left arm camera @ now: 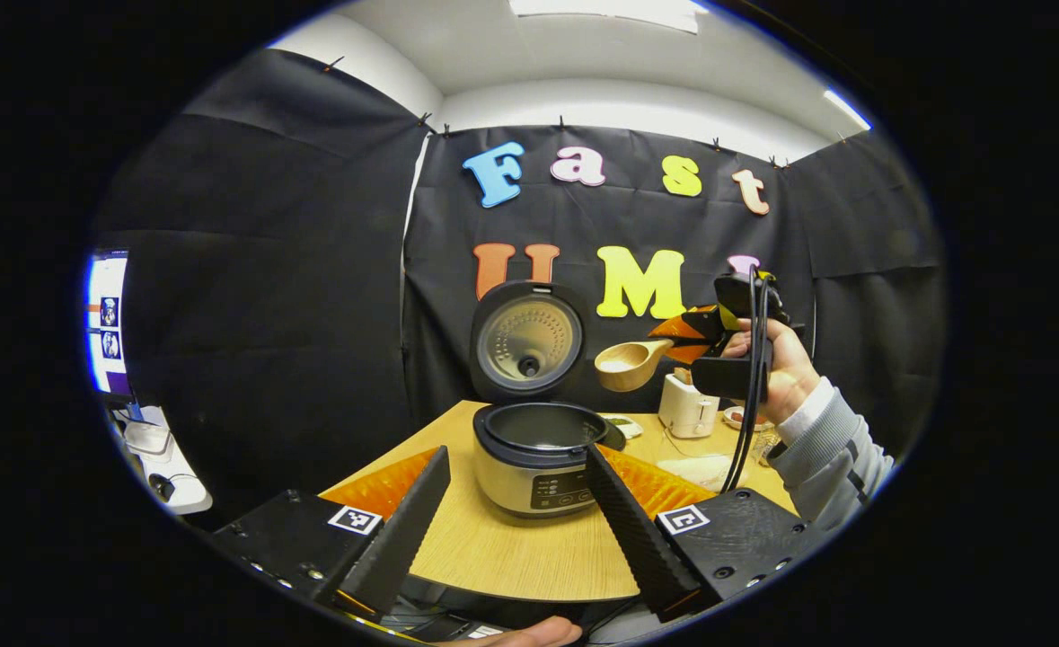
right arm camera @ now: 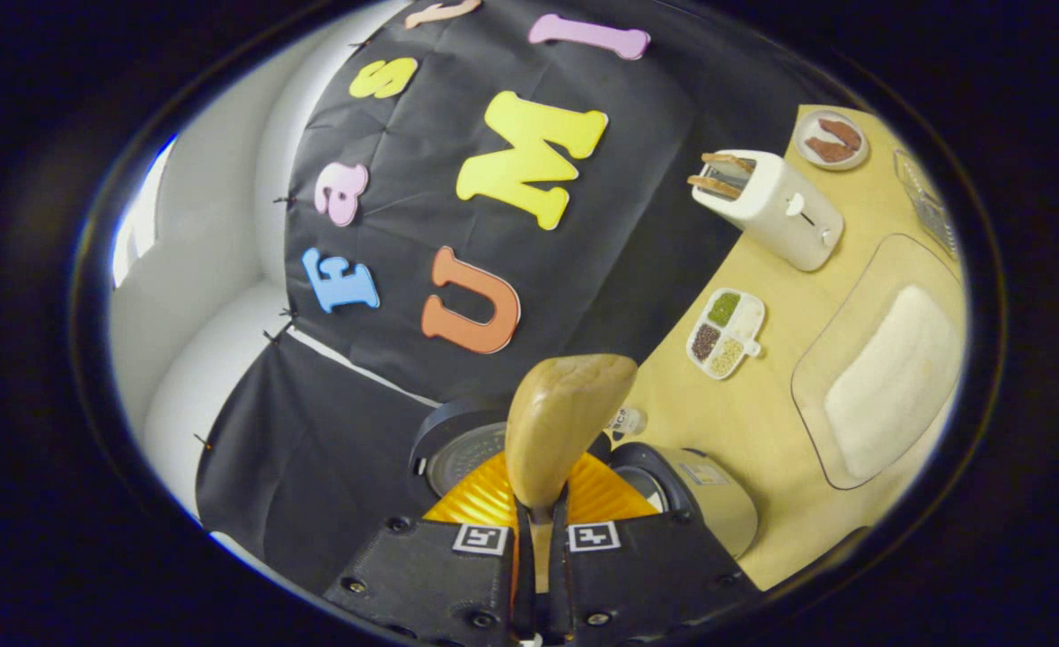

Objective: Close the left gripper, press the button to open the rice cooker; take a wooden spoon from the chopstick holder with the right hand, scoop a spoonful of rice and pour it into the rice cooker, then put the wooden spoon back into the chopstick holder.

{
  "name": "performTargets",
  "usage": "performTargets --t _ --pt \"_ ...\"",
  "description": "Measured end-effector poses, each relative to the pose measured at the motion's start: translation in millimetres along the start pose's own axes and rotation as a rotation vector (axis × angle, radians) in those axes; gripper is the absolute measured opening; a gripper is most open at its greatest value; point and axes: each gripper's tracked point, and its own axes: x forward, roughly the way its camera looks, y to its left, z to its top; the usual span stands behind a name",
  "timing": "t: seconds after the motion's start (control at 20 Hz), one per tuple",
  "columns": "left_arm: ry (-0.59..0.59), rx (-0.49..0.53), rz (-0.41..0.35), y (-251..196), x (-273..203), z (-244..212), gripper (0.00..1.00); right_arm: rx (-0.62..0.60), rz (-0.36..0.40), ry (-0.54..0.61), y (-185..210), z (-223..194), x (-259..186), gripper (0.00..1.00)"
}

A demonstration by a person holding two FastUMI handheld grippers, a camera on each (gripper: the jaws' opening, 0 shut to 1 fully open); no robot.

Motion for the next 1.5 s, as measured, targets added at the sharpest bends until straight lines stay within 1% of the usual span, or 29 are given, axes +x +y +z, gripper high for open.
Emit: performTargets --t 0.1,0.2,0.4,0.55,0.65,0.75,0.8,0.9,1.1,1.35,1.45,1.5 --pt "-0.001 -0.005 0.008 8 -3 0 0.96 -0.051 -0.019 -0.003 7 -6 10 0.11" --pt "-0.004 -0.012 0.009 10 -6 -2 0.96 -0.132 -0.043 -0.009 10 -13 15 0.11" --pt "-0.002 -0.02 0.013 16 -6 -4 0.96 -0.351 -0.116 -0.014 4 -26 39 0.11" --pt "0.0 -0.019 0.018 18 -7 -4 0.96 -0.497 -0.149 0.014 4 -41 51 0.12" --pt "-0.002 -0.012 0.013 16 -7 -5 0.96 -0.57 -0.179 0.044 3 -52 56 0.12" --pt "0.001 0.004 0.022 19 -4 -6 0.96 -0.664 -0.191 0.058 9 -62 61 0.11" --pt "-0.001 0.009 0.033 23 -3 -5 0.96 -0.74 -0.202 0.064 13 -67 64 0.11" --pt "0.004 0.005 0.028 21 -4 -6 0.96 -0.848 -0.222 0.066 17 -73 68 0.12" --pt "0.015 -0.004 0.024 21 -5 -10 0.96 -1.015 -0.223 0.056 22 -83 79 0.11" --pt "0.019 -0.009 0.03 25 -1 -14 0.96 -1.316 -0.205 0.091 22 -104 79 0.11" --pt "0.03 -0.02 0.034 24 1 -16 0.96 -1.382 -0.199 0.09 24 -108 77 0.11" --pt "0.037 -0.026 0.034 23 1 -17 0.96 -1.391 -0.192 0.091 25 -110 77 0.11"
